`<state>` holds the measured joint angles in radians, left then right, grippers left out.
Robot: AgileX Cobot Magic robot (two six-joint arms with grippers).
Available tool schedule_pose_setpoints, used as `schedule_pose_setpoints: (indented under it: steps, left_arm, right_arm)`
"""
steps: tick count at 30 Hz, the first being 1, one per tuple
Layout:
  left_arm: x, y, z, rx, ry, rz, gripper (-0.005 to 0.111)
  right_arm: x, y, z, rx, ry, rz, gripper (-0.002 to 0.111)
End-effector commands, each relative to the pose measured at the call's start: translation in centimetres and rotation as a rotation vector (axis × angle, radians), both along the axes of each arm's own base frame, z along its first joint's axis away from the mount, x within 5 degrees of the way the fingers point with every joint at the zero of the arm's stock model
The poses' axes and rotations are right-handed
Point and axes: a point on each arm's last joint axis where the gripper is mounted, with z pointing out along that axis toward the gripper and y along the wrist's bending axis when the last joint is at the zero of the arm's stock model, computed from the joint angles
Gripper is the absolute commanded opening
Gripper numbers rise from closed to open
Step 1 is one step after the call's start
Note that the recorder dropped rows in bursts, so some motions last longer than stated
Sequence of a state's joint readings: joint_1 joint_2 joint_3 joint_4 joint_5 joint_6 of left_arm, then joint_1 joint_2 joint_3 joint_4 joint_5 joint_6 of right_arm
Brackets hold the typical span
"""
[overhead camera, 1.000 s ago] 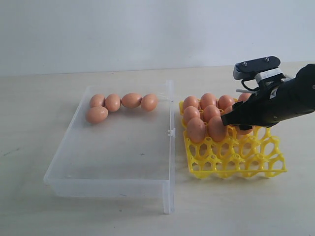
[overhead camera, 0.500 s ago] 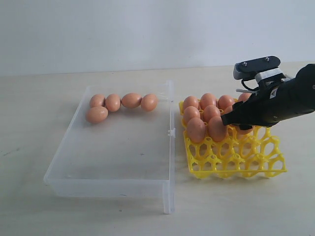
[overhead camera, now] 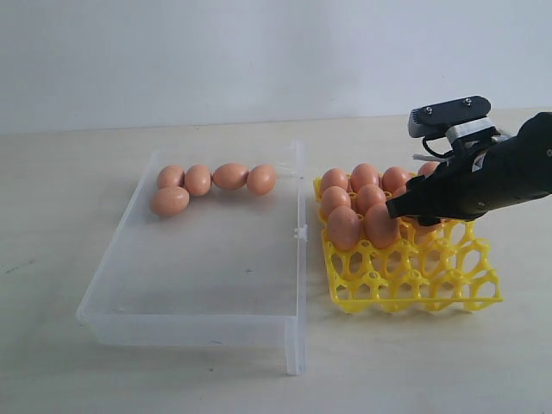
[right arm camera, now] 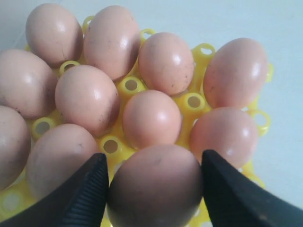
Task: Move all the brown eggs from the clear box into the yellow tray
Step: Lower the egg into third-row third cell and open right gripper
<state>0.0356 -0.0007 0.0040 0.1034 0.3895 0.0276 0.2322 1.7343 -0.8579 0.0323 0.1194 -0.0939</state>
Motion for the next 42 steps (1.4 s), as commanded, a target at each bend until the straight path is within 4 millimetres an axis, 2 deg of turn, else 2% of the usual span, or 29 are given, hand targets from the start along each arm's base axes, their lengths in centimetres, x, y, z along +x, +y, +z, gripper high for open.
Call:
schedule_pose_setpoints:
  steps: [1,4,7,8,10,18,23,42]
  left_arm:
    - [0.0,0.0,0.2,-0.006,-0.013,-0.006,0.0]
    - [0.0,0.0,0.2,-0.006,-0.013,-0.006,0.0]
    - [0.0,0.0,0.2,-0.006,-0.013,-0.006,0.0]
    - [0.0,0.0,0.2,-0.006,-0.013,-0.006,0.0]
    - [0.0,0.0,0.2,-0.006,-0.013,-0.006,0.0]
    - [0.0,0.0,0.2,-0.006,-0.013,-0.006,0.0]
    - [0.0,0.0,0.2,-0.006,-0.013,-0.006,0.0]
    - [0.0,0.0,0.2,-0.006,-0.013,-0.006,0.0]
  right_arm:
    - [0.0,0.0,0.1,0.009,-0.005,-0.01,0.009]
    - [-0.2,0.0,0.0,0.007,0.014,-0.012,0.018]
    - [-0.2,0.0,-0.1,0.018,0.018,-0.029,0.032]
    - [-0.2,0.0,-0.1,0.023,0.023,-0.036,0.04]
    - [-0.2,0.0,-0.1,0.027,0.031,-0.044,0.046]
    - [-0.3,-0.1,0.5,0.055,0.021,-0.075,0.047]
    - [-0.7,1.1,0.5,0.066,0.032,-0.058,0.047]
    - [-0.9,0.8,0.4,0.02,0.048,-0.023,0.047]
